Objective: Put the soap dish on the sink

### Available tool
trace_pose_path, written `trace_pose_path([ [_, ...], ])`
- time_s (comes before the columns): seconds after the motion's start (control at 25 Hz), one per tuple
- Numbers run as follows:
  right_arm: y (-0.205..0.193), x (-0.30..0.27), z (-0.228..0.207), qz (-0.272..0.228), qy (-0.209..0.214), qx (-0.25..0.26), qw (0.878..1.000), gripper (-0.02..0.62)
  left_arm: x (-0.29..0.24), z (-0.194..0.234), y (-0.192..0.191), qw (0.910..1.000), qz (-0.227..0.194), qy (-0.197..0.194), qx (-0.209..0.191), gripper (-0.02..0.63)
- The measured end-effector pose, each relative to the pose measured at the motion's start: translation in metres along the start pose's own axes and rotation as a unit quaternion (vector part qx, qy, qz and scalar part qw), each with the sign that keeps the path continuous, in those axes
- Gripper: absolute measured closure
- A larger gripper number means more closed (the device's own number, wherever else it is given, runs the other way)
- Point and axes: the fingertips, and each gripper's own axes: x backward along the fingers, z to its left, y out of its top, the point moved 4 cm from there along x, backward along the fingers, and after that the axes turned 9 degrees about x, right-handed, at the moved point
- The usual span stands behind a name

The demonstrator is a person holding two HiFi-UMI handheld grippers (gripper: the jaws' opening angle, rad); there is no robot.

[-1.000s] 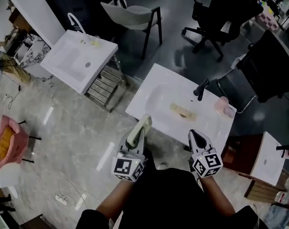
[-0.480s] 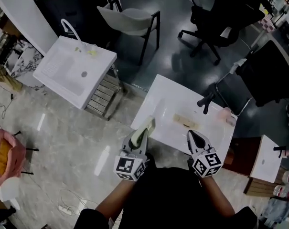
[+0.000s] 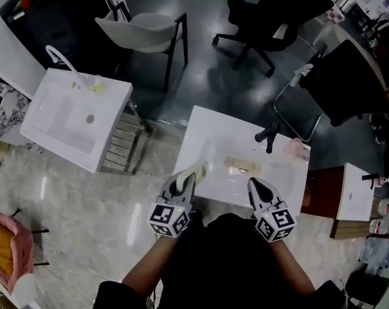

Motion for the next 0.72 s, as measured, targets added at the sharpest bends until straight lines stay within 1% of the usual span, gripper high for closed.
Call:
trace_pose_path([
  [0.16, -0.002, -0.004, 0.003, 0.007, -0.012, 0.0, 1.0, 0.597, -0.024, 0.019, 0.001, 0.9997, 0.013, -0.009, 0.019, 0.589],
  [0.28, -0.007, -0.004, -0.004, 0.007, -0.03, -0.009, 0.999, 0.597, -0.042, 0.027, 0.001, 0.9992, 0.021, -0.016, 0.029, 0.589],
  [0.48, -0.021, 0.003, -0.019, 0.012, -0.057, -0.033, 0.998, 0.597, -0.072, 0.033, -0.005, 0.998, 0.05, -0.026, 0.028, 0.589],
  [0.64, -0.031, 0.005, -0.034, 0.011, -0.07, -0.058, 0.996, 0.597, -0.1, 0.037, -0.016, 0.9955, 0.082, -0.029, 0.039, 0.589],
  [0.72, -0.036, 0.002, -0.044, 0.009, -0.072, -0.069, 0.995, 0.597, -0.116, 0.035, -0.022, 0.9946, 0.095, -0.03, 0.027, 0.589],
])
